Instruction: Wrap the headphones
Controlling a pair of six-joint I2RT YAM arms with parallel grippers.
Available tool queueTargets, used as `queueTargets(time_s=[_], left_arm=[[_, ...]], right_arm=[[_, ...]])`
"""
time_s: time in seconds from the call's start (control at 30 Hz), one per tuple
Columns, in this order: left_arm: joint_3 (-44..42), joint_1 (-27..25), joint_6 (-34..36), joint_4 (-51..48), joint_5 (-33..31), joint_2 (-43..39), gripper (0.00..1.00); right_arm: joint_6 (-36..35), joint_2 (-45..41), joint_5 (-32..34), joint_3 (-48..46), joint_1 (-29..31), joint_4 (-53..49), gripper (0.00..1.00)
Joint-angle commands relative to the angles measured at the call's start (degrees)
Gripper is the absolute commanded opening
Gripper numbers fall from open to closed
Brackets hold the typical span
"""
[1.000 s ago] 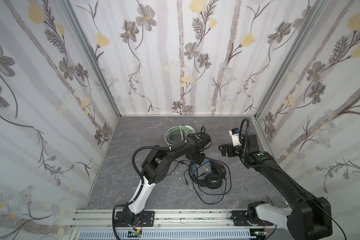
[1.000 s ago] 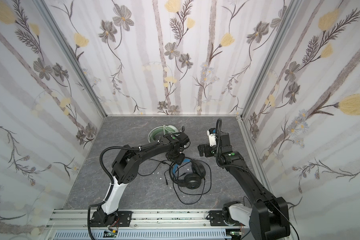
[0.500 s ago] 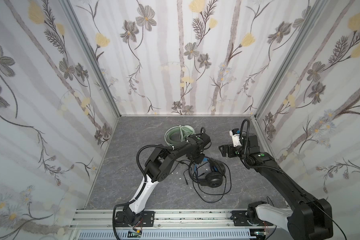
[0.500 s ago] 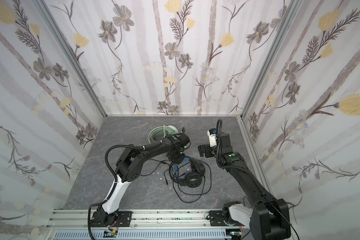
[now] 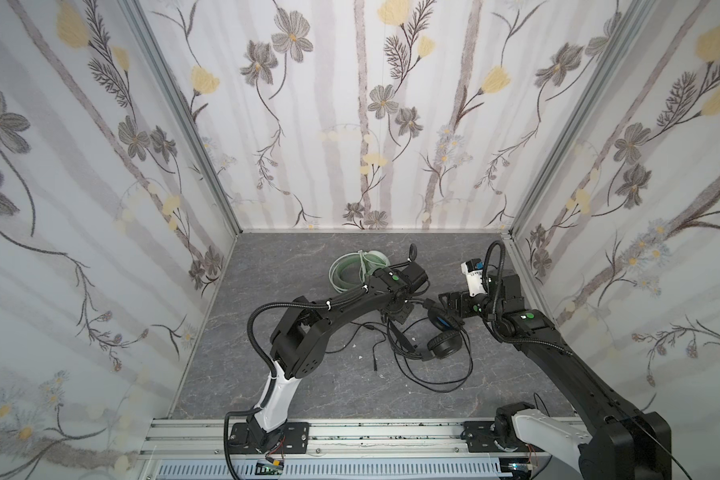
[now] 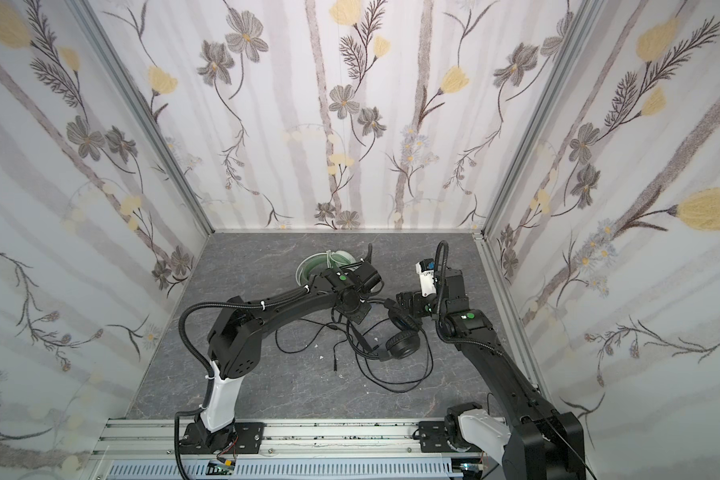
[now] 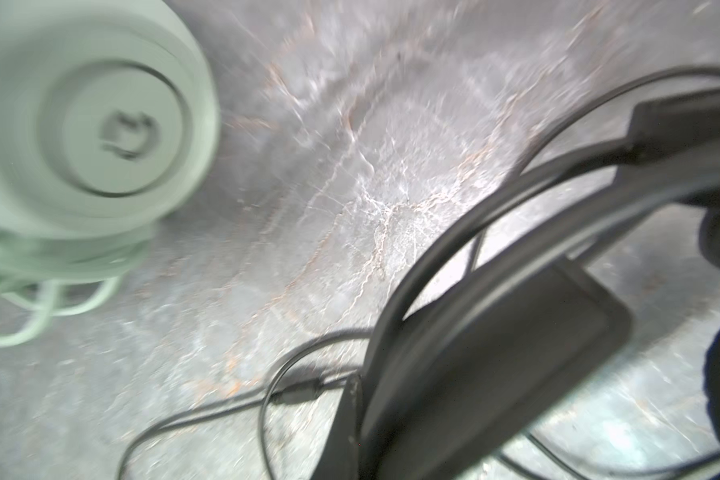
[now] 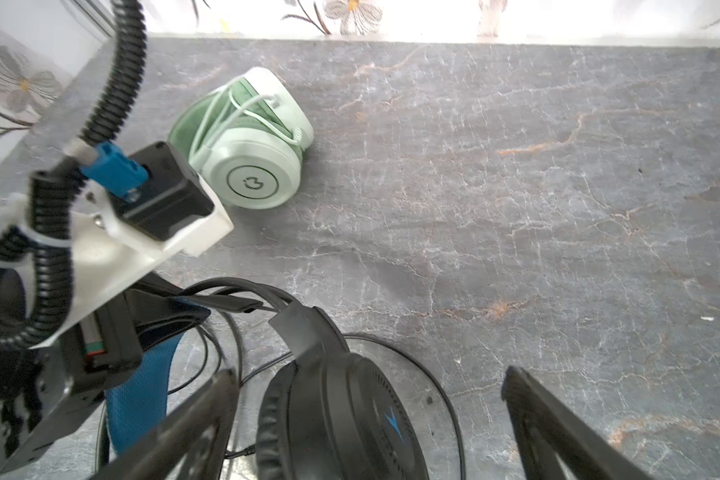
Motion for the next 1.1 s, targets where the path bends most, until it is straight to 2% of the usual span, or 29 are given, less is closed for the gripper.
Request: queueTargets(time_s=[0.0, 0.17, 0.33, 0.47, 0.6, 0.77, 0.87, 0.93, 1.07], left_arm=[[-0.37, 0.00, 2.22, -0.59, -7.76, -5.38, 0.00], [-3.84, -1.15, 9.82, 2.94, -10.80, -13.69, 0.00], [-8.52, -3.80, 17.21, 9.40, -8.57, -19.65, 0.00], [-7.52, -5.28, 18.30, 9.30, -10.05, -20.04, 0.00], [-7.24, -6.12, 17.98, 10.32, -11.49, -20.09, 0.00], [-7.15, -7.17, 19.26, 12.59, -12.72, -19.85, 0.00], [-6.03, -7.56, 19.70, 12.46, -11.77, -19.18, 0.00], [-5.71, -7.79, 20.16, 12.32, -11.78, -18.81, 0.00], [-5.48, -8.06, 19.85, 12.19, -11.38, -18.84, 0.00]], right_arm=[[-1.67, -4.30, -8.74, -0.45, 1.27, 6.43, 1.00], [-4.96, -10.63, -10.57, -1.04, 4.98, 10.46, 1.00], [-10.48, -7.80, -8.57, 3.78, 6.50, 3.30, 0.99], [-13.31, -5.38, -4.57, 5.86, 9.20, -0.59, 0.98], [-12.96, -5.15, -1.95, 4.34, 11.05, -0.64, 0.95], [-13.25, -4.30, 2.43, 3.45, 12.76, -1.68, 0.86], [-13.71, -3.00, 4.84, 3.86, 13.11, -2.36, 0.77], [-13.75, -2.46, 6.80, 4.10, 13.12, -2.31, 0.68], [-14.07, -1.86, 8.94, 5.15, 13.24, -2.66, 0.44]])
